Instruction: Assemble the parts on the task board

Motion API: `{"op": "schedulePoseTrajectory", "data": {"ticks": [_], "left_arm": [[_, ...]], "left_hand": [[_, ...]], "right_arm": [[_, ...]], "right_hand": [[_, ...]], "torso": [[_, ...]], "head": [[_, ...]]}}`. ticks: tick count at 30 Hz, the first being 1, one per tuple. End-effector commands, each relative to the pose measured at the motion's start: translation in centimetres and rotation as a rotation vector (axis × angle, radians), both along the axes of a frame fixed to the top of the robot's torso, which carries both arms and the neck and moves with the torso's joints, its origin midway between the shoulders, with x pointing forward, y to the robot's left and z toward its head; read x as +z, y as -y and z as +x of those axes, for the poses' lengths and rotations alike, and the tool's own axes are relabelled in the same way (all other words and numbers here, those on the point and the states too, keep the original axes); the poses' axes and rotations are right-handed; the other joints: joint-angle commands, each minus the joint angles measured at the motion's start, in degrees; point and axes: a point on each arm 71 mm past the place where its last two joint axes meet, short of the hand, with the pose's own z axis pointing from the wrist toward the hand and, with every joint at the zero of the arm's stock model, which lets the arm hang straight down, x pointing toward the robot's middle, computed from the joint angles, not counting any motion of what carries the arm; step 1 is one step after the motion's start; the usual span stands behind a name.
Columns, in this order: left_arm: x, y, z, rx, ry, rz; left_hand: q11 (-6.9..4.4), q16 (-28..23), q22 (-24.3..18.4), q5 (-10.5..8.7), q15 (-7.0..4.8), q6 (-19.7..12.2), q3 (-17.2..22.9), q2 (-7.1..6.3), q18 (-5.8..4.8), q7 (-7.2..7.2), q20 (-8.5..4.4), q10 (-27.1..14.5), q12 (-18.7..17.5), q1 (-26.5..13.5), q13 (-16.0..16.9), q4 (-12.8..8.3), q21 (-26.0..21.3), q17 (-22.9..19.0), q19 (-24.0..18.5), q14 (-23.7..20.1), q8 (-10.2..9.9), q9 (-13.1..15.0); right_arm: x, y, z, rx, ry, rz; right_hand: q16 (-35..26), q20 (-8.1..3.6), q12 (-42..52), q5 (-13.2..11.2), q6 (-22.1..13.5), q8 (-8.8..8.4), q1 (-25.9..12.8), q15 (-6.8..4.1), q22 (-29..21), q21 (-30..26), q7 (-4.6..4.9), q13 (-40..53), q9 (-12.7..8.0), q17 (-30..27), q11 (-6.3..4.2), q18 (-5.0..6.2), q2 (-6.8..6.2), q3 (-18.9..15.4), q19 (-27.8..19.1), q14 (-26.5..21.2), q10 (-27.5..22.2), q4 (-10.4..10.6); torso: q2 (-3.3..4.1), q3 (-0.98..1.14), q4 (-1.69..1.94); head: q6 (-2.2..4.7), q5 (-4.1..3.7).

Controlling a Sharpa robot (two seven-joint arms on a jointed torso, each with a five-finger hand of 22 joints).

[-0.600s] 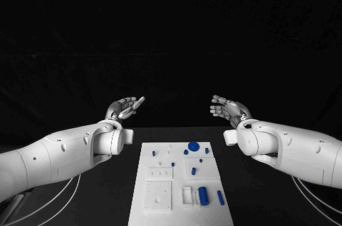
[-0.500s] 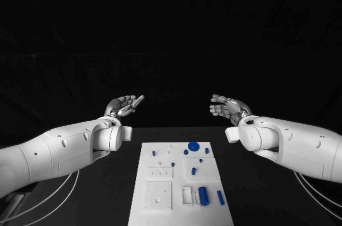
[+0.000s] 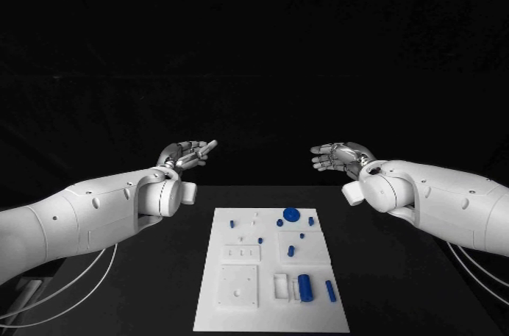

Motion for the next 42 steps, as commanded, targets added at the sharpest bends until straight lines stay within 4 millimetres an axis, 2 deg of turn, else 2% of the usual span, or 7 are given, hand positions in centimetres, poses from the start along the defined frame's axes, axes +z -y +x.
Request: {"op": "schedulePoseTrajectory", "data": {"ticks": [1,6,10,12,18,24,42], "left_arm": [[0.2,0.5,-0.2,-0.057,0.009,-0.034],[0.3,0.7,-0.7,-0.098,0.015,-0.033],[0.4,1.3,-1.4,-0.157,0.017,-0.025],[0.6,1.6,-1.9,-0.195,0.032,-0.003],[0.8,2.7,-3.2,-0.258,0.042,-0.015],[1.3,3.2,-4.4,-0.291,0.045,-0.044],[2.3,3.8,-5.4,-0.31,0.059,-0.094]], "left_hand": [[0.37,0.8,0.7,0.33,-0.14,2.1,-3.5,1.86,0.21,0.31,-1.41,2.2,0.4,3.5,0.0,0.1,1.0,-0.1,4.0,3.3,0.4,-0.8],[1.83,5.4,0.8,3.58,-1.5,8.4,-5.7,4.18,3.45,1.81,-3.43,9.9,2.9,11.3,0.8,0.1,4.6,1.1,14.7,15.3,2.0,-1.7],[1.39,9.1,1.4,3.89,-4.51,14.0,-8.6,5.5,5.05,2.04,-5.84,17.6,5.1,15.8,1.5,0.2,8.9,3.2,22.9,25.0,3.0,-2.6],[1.16,10.1,1.4,0.77,-5.66,15.1,-7.7,5.35,5.21,1.86,-6.72,19.0,5.2,18.2,1.4,0.2,10.7,4.1,25.2,27.5,2.9,-3.0],[0.85,10.3,1.3,0.38,-6.1,14.8,-5.0,3.2,4.4,1.28,-7.65,18.0,3.3,19.4,0.2,0.3,12.2,5.2,25.3,28.3,1.4,-4.2],[0.98,10.2,1.3,0.34,-6.16,14.8,-4.8,2.34,4.15,1.35,-7.87,17.9,2.7,18.9,-0.1,0.3,12.6,5.6,25.2,28.4,1.1,-4.6],[1.36,9.3,1.1,0.29,-6.1,15.5,-3.8,1.46,3.88,2.31,-8.05,21.1,3.2,15.6,0.1,0.3,13.3,6.5,24.5,28.1,0.7,-5.1]], "right_arm": [[0.4,-0.2,0.1,0.06,0.102,-0.162],[0.7,-0.4,0.3,0.125,0.188,-0.344],[0.9,-0.9,0.2,0.193,0.279,-0.52],[0.9,-1.1,0.1,0.224,0.313,-0.584],[1.0,-1.9,0.0,0.293,0.419,-0.776],[0.3,-3.0,-0.2,0.345,0.486,-0.929],[-2.2,-6.1,-1.2,0.44,0.588,-1.121]], "right_hand": [[0.9,-0.02,0.7,-0.5,1.9,0.69,2.2,-0.36,-0.6,0.3,4.44,0.2,0.1,0.2,-0.37,1.71,-0.87,0.9,2.6,2.3,2.3,-0.2],[4.2,-0.3,2.6,-0.7,7.6,2.48,7.1,-3.33,-1.1,1.8,3.26,0.9,0.3,1.9,-2.74,4.44,-2.88,3.5,10.1,9.8,8.8,-0.3],[9.9,-0.87,4.0,-2.3,13.2,3.84,10.5,-9.05,-1.1,5.9,1.72,1.8,0.9,6.1,-4.9,8.5,-4.37,7.0,22.7,21.6,14.7,-0.3],[12.6,-2.91,4.1,-2.6,15.0,4.05,11.5,-11.63,-0.8,8.7,1.12,2.0,1.1,8.7,-5.75,8.8,-5.05,8.2,29.1,27.0,16.6,-0.3],[22.6,-8.98,3.8,-3.5,17.9,3.71,12.9,-14.56,1.6,16.3,0.23,2.7,1.3,16.5,-8.33,8.8,-6.68,9.1,43.4,38.7,19.9,-0.3],[38.3,-14.21,1.4,-3.4,19.0,1.68,13.2,-14.96,8.1,25.5,0.16,2.8,1.0,27.2,-8.66,8.8,-7.41,9.2,49.9,39.8,20.9,-0.4],[42.7,-15.55,-1.1,-4.1,17.9,0.24,14.2,-14.15,9.2,27.5,-0.16,2.0,1.0,27.4,-7.83,8.8,-9.38,9.8,52.9,39.4,19.3,-0.3]], "torso": [[0.01,-0.03,-0.19],[0.67,-0.1,-0.09],[1.45,-0.15,0.2],[1.89,-0.27,0.34],[3.68,-0.65,1.19],[5.24,-0.89,1.86],[9.12,-1.37,3.01]], "head": [[-0.07,0.32],[0.14,0.14],[0.24,-0.18],[0.42,-0.25],[1.33,-0.76],[1.82,-1.05],[2.82,-2.08]]}}
